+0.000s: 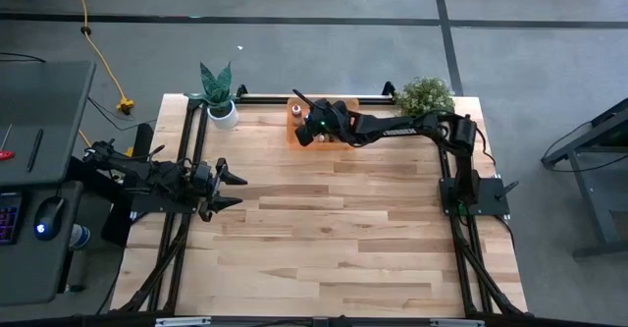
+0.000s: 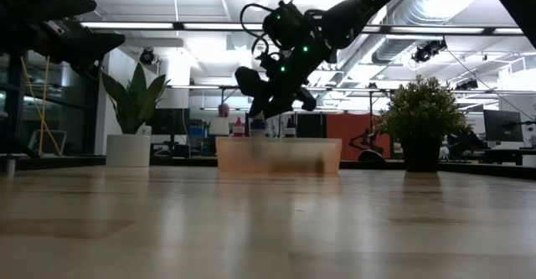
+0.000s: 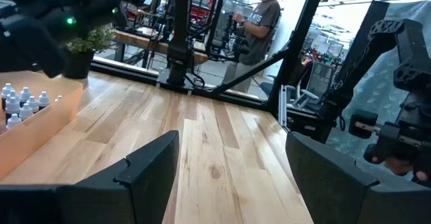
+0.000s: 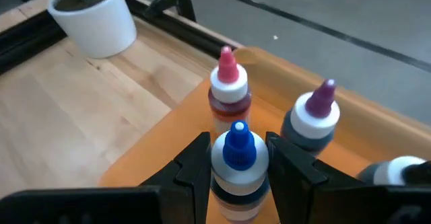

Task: Pick & Place food coloring
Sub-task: Put the big blue food coloring bottle into the orange bin, then return to Home Position

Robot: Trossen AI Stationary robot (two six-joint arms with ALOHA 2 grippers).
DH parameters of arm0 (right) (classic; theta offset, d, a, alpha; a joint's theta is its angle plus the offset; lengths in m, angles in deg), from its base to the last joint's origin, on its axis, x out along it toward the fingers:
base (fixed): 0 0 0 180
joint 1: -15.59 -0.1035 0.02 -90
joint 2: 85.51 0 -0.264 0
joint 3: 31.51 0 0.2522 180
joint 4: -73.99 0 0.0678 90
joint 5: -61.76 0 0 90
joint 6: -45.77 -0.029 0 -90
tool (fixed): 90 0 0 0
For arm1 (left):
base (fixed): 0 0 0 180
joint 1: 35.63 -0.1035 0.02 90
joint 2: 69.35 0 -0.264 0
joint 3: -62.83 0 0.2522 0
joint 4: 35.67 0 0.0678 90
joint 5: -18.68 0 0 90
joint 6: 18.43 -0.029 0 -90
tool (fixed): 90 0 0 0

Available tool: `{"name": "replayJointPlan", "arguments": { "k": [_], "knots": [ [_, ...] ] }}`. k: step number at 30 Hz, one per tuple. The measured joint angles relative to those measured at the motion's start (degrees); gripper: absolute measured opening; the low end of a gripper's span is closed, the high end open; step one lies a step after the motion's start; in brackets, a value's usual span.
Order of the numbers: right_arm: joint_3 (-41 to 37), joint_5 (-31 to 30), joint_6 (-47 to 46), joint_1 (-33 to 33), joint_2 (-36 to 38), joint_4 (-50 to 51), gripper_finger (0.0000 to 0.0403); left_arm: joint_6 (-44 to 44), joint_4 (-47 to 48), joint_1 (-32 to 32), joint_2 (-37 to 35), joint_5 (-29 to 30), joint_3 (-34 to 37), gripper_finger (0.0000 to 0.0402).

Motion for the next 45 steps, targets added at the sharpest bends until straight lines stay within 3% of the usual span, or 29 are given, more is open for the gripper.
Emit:
{"name": "replayJointPlan", "arguments": {
  "k": [30,45],
  "knots": [
    [0.0,0.6,-4.3,0.5,-3.8,-0.8,0.0116,0.0,0.0,0.0,0.0,0.0,0.0,0.0271],
    [-0.1,1.2,3.5,0.2,-3.4,-1.0,0.0181,0.0,0.0,0.0,0.0,0.0,0.0,0.0271]
  ]
}}
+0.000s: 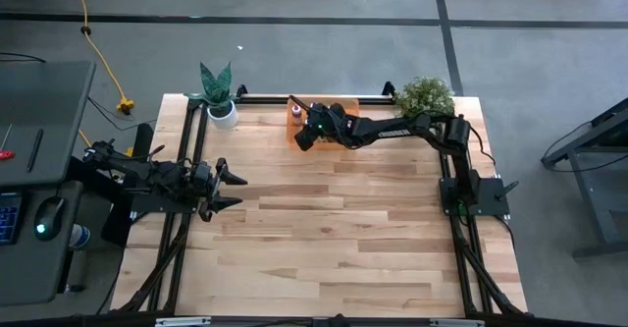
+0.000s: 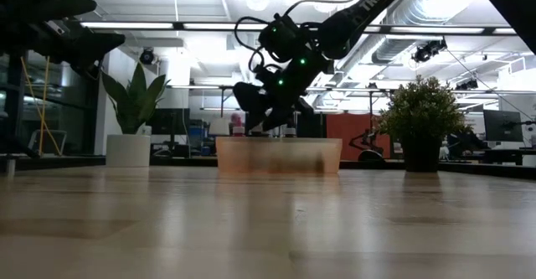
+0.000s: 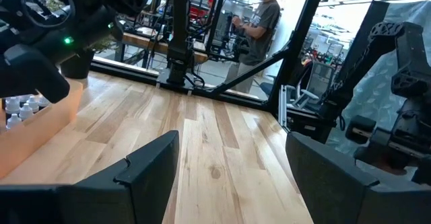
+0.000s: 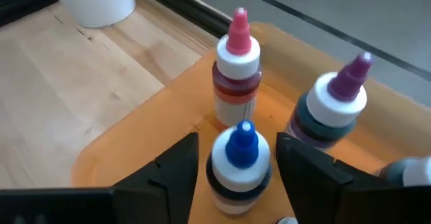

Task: Pick & Place food coloring
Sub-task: Return to Home Position

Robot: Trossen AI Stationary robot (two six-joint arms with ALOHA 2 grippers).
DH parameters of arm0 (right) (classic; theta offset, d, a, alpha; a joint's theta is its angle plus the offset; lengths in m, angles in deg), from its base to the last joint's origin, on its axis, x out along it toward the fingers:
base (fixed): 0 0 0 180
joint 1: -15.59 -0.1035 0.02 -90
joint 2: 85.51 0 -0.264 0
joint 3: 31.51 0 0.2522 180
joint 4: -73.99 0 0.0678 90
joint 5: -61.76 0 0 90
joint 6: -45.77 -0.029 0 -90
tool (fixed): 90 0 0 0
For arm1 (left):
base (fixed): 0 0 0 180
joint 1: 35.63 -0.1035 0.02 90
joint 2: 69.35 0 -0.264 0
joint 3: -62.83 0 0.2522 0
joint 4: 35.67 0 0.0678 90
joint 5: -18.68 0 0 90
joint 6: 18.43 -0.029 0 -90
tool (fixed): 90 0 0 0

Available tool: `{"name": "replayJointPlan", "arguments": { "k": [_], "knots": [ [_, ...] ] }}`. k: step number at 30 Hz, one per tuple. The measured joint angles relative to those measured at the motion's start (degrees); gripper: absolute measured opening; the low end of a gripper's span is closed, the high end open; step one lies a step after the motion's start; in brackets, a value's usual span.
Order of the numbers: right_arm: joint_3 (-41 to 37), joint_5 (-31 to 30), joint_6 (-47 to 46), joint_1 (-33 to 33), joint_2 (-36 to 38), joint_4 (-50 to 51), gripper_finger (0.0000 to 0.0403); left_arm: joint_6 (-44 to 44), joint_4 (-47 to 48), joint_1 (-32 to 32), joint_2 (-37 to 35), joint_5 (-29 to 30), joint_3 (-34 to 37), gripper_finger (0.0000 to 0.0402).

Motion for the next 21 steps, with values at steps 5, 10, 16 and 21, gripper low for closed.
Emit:
{"name": "replayJointPlan", "arguments": {
  "k": [5,10,16,21],
  "knots": [
    [0.0,-0.8,2.3,0.0,0.7,0.5,0.0217,0.0,0.0,0.0,0.0,0.0,0.0,0.0271],
    [0.0,-4.5,2.7,0.0,3.7,3.5,0.0255,0.0,0.0,0.0,0.0,0.0,0.0,0.0271],
    [0.0,-5.0,3.7,-1.2,8.9,9.4,0.0274,0.0,0.0,0.0,0.0,0.0,0.0,0.0271],
    [0.0,-2.6,3.8,-5.1,15.8,13.1,0.0274,0.0,0.0,0.0,0.0,0.0,0.0,0.0271]
  ]
}}
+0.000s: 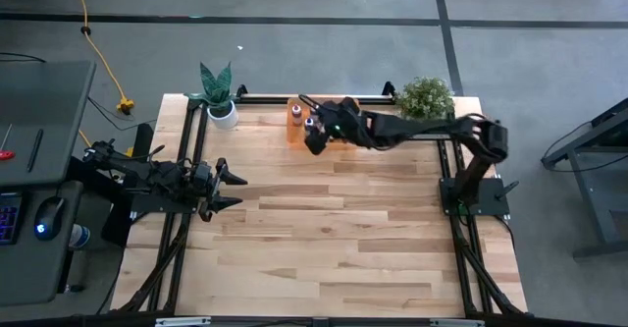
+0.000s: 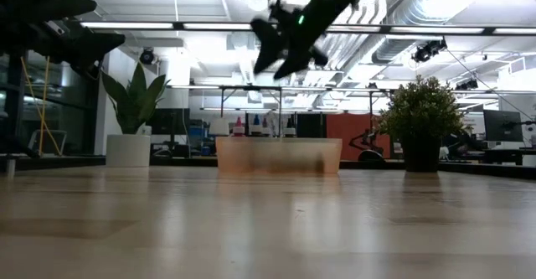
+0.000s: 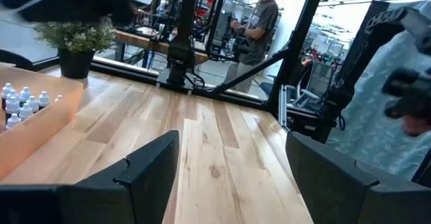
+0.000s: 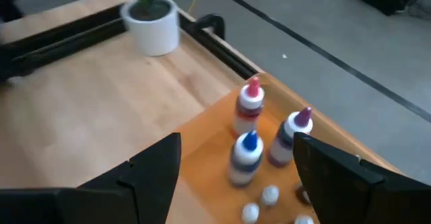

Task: Pick & Place food coloring
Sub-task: Return to Home Position

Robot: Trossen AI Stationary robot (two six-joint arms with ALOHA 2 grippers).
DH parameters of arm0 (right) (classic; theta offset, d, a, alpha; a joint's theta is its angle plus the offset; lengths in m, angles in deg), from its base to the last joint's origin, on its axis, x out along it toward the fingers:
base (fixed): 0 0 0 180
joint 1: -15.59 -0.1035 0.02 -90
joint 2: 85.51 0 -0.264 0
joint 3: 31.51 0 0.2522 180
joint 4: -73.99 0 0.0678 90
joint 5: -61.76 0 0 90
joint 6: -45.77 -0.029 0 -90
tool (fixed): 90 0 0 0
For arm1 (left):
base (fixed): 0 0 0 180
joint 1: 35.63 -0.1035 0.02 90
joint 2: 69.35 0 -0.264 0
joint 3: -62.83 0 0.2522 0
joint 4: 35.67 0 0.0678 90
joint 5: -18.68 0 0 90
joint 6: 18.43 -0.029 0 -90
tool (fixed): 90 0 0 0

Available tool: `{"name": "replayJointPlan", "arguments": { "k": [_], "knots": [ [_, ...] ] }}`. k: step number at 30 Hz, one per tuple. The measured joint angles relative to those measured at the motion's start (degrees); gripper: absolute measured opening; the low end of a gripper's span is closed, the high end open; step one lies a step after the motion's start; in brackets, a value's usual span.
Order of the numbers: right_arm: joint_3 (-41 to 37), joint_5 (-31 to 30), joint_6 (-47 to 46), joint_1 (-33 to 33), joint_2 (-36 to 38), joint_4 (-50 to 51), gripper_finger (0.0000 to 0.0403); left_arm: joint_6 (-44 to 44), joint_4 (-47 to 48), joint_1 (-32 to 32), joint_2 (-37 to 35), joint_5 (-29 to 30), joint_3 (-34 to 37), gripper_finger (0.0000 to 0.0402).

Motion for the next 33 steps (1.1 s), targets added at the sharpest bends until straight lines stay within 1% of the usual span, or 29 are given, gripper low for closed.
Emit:
{"name": "replayJointPlan", "arguments": {
  "k": [2,5,8,11,13,14,15,17,19,25,30,33],
  "knots": [
    [0.0,-0.7,-0.4,-1.9,2.9,3.2,0.0271,0.0,0.0,0.0,0.0,0.0,0.0,0.0271],
    [0.0,-3.4,-0.5,-4.7,7.2,9.7,0.0244,0.0,0.0,0.0,0.0,0.0,0.0,0.0271],
    [0.0,-4.9,-2.3,-6.4,10.5,17.8,0.0189,0.0,0.0,0.0,0.0,0.0,0.0,0.0271],
    [0.0,-5.7,-4.5,-7.7,13.0,24.3,0.0109,0.0,0.0,0.0,0.0,0.0,0.0,0.0271],
    [0.0,-5.1,-5.4,-8.2,14.3,27.2,0.0047,0.0,0.0,0.0,0.0,0.0,0.0,0.0271],
    [0.0,-4.7,-5.6,-8.4,15.0,28.3,0.0024,0.0,0.0,0.0,0.0,0.0,0.0,0.0271],
    [0.0,-4.0,-5.5,-8.5,15.7,29.0,0.0013,0.0,0.0,0.0,0.0,0.0,0.0,0.0271],
    [-1.9,-2.0,-4.5,-8.5,17.8,28.3,0.0016,0.0,0.0,0.0,0.0,0.0,0.0,0.0271],
    [-6.4,0.6,-3.7,-8.4,21.1,24.0,0.0009,0.0,0.0,0.0,0.0,0.0,0.0,0.0271],
    [-29.1,14.0,-2.7,-8.4,33.1,-3.1,0.0001,0.0,0.0,0.0,0.0,0.0,0.0,0.0271],
    [-45.1,25.2,-4.0,-8.3,42.3,-24.3,0.0001,0.0,0.0,0.0,0.0,0.0,0.0,0.0271],
    [-54.4,28.0,-6.2,-8.3,47.8,-34.8,0.0000,0.0,0.0,0.0,0.0,0.0,0.0,0.0271]
  ]
}}
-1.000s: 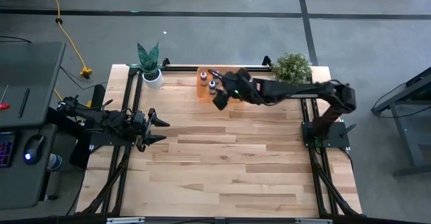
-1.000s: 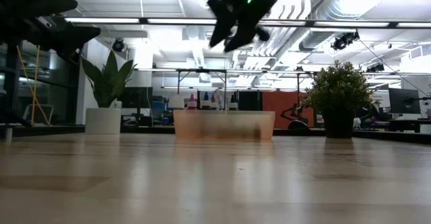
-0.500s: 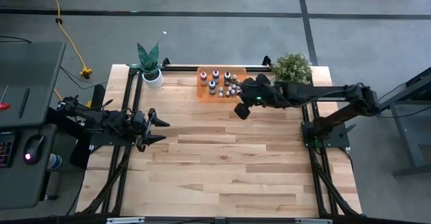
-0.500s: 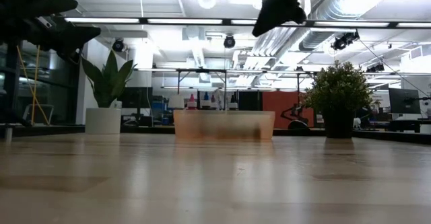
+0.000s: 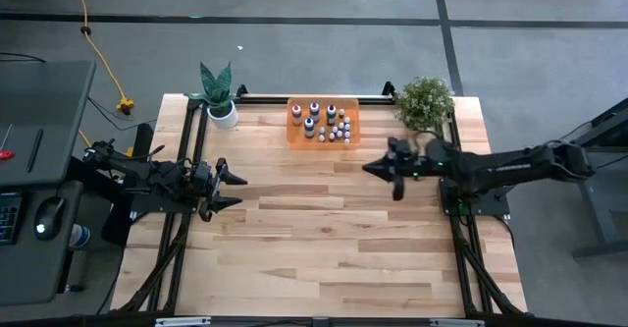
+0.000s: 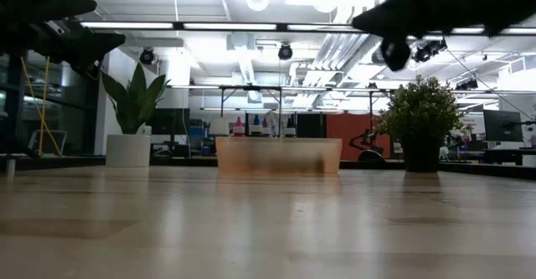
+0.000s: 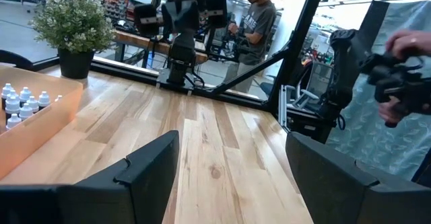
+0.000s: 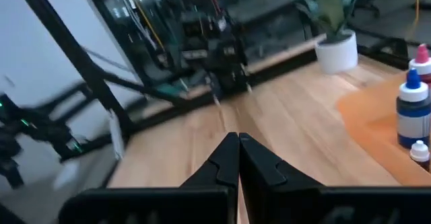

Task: Pick & Place food coloring
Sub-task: Return to Home Position

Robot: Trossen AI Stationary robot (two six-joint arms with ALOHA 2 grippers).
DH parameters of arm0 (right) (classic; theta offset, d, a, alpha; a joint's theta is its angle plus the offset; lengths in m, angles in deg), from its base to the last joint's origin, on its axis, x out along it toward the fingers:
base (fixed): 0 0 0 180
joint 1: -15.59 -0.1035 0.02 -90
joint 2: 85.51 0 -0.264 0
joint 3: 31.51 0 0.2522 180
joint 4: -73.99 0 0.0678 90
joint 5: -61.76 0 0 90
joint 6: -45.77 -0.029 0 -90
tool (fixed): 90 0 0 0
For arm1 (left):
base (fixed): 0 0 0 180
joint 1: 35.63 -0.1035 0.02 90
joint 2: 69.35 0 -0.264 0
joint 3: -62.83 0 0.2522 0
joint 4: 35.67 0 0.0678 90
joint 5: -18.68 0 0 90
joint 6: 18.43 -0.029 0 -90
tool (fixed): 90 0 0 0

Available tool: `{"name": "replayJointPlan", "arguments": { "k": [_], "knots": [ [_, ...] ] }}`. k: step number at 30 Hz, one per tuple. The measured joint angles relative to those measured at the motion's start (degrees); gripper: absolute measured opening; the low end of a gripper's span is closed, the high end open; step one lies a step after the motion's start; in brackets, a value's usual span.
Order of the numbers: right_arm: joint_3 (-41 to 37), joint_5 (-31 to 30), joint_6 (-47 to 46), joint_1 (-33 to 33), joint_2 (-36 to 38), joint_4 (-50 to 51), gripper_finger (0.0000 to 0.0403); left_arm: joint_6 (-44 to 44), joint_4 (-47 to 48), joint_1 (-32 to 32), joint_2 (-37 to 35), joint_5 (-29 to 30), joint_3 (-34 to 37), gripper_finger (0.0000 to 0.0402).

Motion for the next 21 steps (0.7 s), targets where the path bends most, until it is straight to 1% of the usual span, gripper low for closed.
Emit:
{"name": "replayJointPlan", "arguments": {
  "k": [2,4,9,14,19,21],
  "knots": [
    [-5.1,0.2,-1.3,0.0,4.0,-4.4,0.0000,0.0,0.0,0.0,0.0,0.0,0.0,0.0271],
    [-9.0,0.2,-2.0,0.0,8.4,-6.2,0.0000,0.0,0.0,0.0,0.0,0.0,0.0,0.0271],
    [-15.4,2.1,-2.4,-1.1,17.9,-9.3,0.0000,0.0,0.0,0.0,0.0,0.0,0.0,0.0271],
    [-17.4,1.7,-0.6,-4.7,25.5,-10.8,0.0000,0.0,0.0,0.0,0.0,0.0,0.0,0.0271],
    [-18.6,-3.1,3.6,-10.2,30.1,-10.7,0.0000,0.0,0.0,0.0,0.0,0.0,0.0,0.0271],
    [-19.9,-4.5,4.8,-11.5,31.8,-9.9,0.0000,0.0,0.0,0.0,0.0,0.0,0.0,0.0271]
  ]
}}
